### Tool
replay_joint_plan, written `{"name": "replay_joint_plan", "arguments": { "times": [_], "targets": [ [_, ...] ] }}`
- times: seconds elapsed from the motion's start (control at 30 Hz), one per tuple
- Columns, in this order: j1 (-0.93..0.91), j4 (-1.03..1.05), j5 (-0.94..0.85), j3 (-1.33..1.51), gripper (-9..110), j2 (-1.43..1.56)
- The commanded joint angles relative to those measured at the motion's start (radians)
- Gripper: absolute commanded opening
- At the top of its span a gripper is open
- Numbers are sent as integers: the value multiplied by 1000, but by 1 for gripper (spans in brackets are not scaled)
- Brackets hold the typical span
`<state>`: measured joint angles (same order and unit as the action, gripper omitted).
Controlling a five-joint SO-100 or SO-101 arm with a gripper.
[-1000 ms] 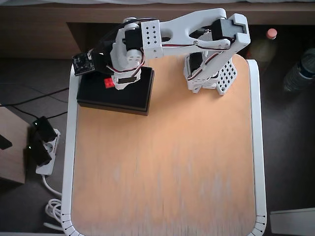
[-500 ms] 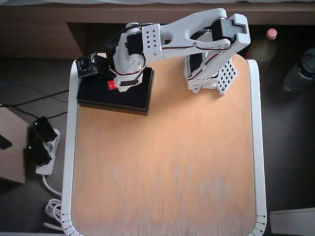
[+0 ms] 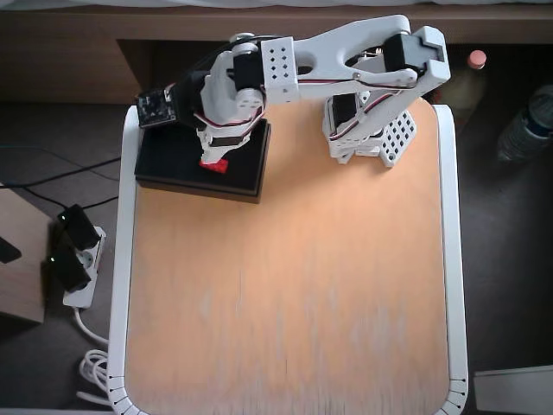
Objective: Grasp a lego block and put it in the bin.
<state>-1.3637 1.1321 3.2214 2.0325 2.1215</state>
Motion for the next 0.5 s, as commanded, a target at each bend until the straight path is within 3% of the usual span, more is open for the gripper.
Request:
{"name": "replay_joint_plan", "arguments": {
  "times": [0.0,0.2,0.47],
  "targets": [
    [48,-25,-34,-14,16,150],
    [199,-37,-104,-14,16,284],
    [469,-38,-127,-14,3,430]
  ]
}}
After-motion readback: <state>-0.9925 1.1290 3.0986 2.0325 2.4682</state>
